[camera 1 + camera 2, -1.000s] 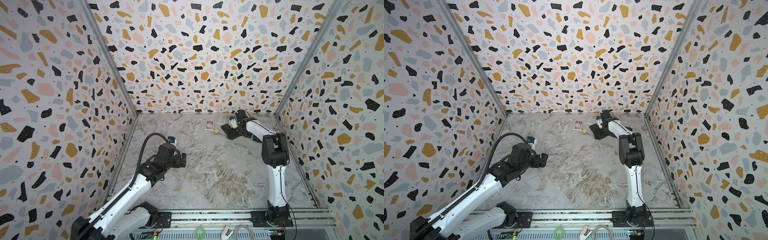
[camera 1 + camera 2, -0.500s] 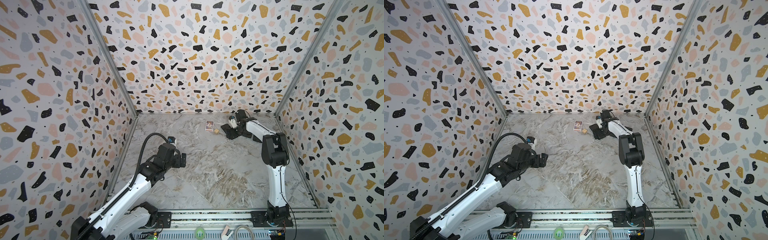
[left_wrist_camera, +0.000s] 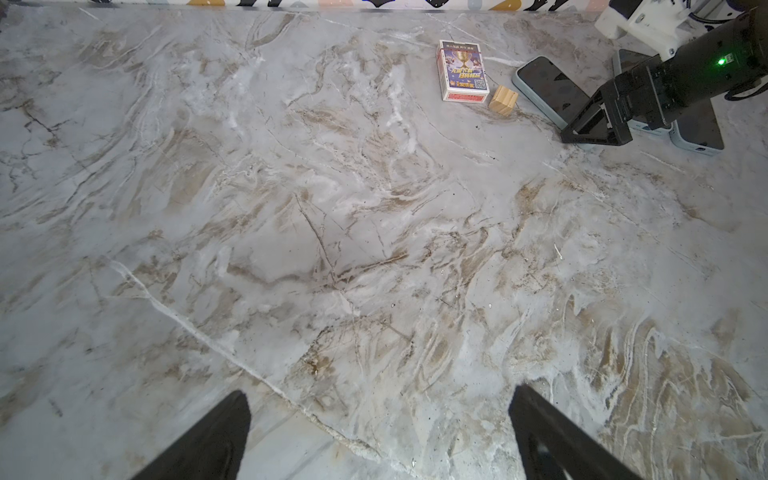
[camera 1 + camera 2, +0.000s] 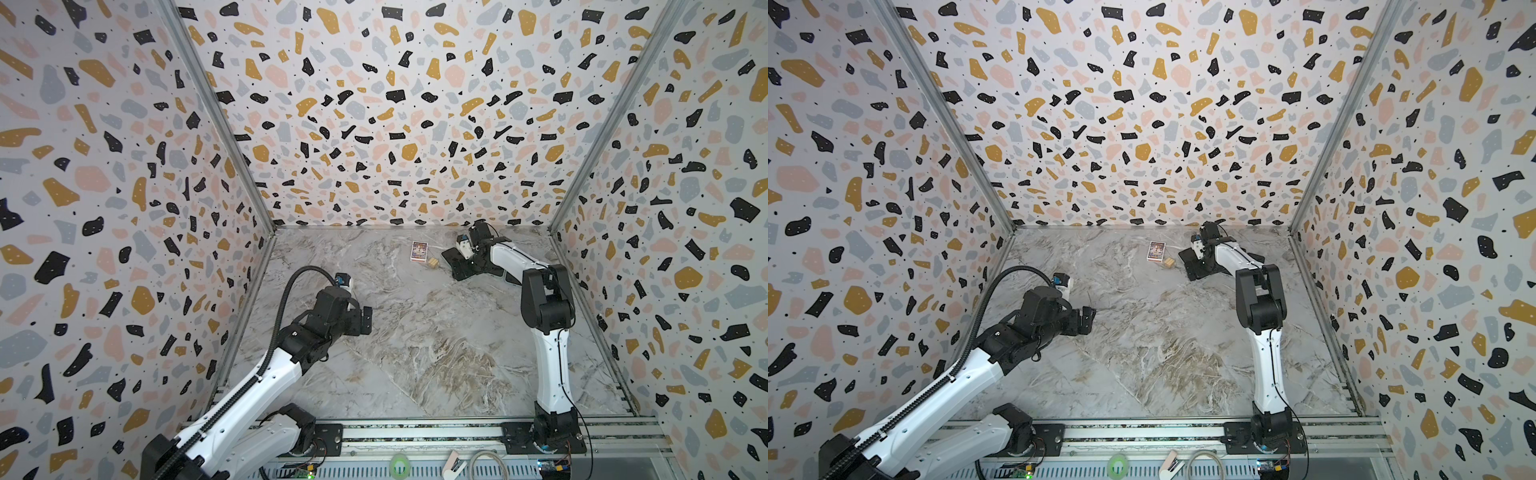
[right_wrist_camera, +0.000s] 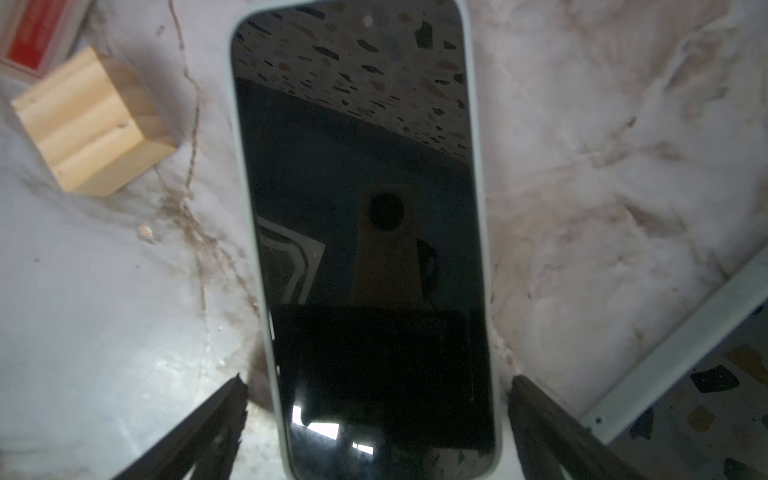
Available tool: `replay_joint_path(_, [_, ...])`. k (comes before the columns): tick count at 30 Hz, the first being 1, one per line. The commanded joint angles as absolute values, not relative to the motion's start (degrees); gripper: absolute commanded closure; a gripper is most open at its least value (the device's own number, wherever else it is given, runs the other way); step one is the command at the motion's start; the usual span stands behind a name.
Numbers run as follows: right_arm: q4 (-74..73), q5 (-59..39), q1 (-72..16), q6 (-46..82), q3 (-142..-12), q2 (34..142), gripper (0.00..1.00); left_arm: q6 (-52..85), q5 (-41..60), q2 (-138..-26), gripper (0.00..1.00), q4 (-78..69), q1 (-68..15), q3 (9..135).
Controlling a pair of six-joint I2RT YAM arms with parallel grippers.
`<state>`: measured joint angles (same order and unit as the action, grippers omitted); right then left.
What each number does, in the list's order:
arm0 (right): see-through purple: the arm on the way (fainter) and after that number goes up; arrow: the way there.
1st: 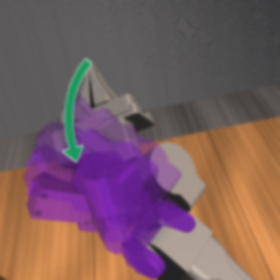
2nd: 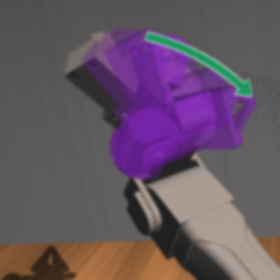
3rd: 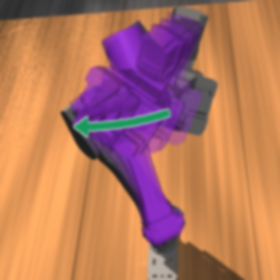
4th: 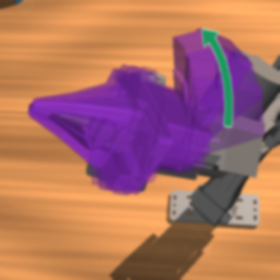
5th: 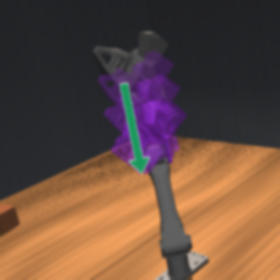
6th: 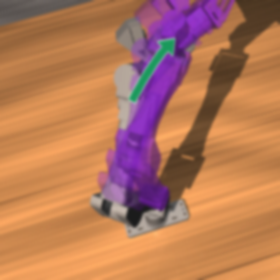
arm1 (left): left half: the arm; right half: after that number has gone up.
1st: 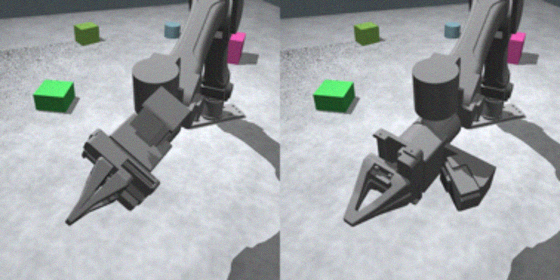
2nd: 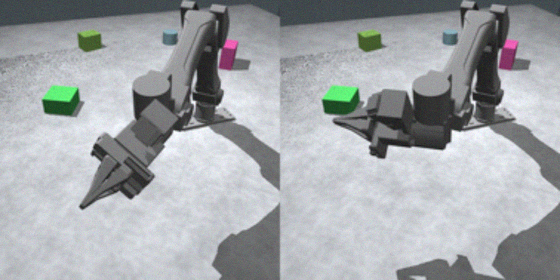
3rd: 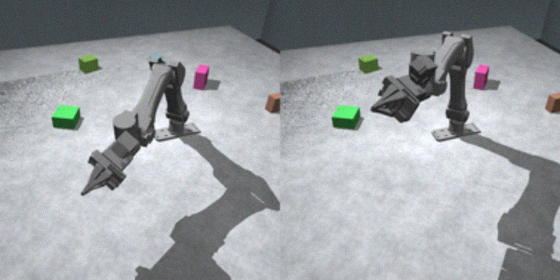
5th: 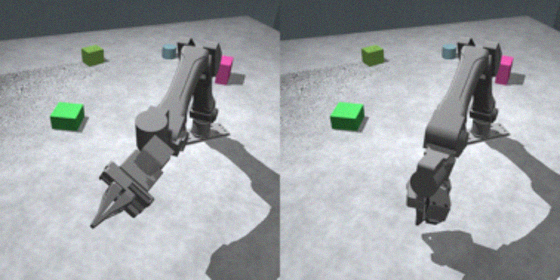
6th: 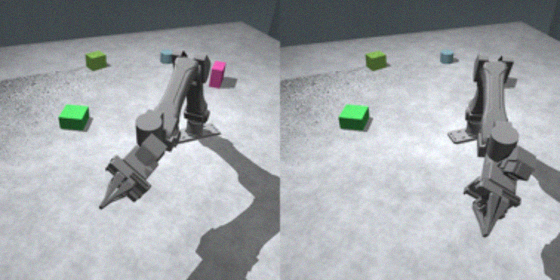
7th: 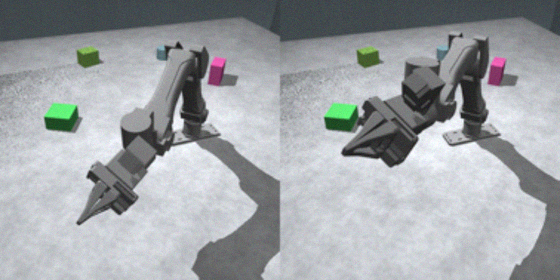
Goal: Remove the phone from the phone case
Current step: 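Lower the right gripper and grip the phone's near end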
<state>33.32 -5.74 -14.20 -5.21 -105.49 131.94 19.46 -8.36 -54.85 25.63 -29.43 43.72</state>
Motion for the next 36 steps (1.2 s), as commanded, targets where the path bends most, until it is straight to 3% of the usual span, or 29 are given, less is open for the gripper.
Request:
replay_joint_path(1, [33.55,-6.06,-14.04,-5.17,-105.64,132.23,0.02,18.75,-9.30,-53.75,0.01,24.08,-29.68,42.80])
replay_joint_path(21, [37.53,-4.92,-14.94,-2.98,-119.52,141.50,0.06,18.64,-9.32,-53.80,0.00,24.08,-29.62,42.72])
replay_joint_path(36, [35.37,-5.00,-15.11,-3.30,-114.13,137.21,0.17,18.69,-9.32,-53.01,0.00,23.91,-29.64,42.54])
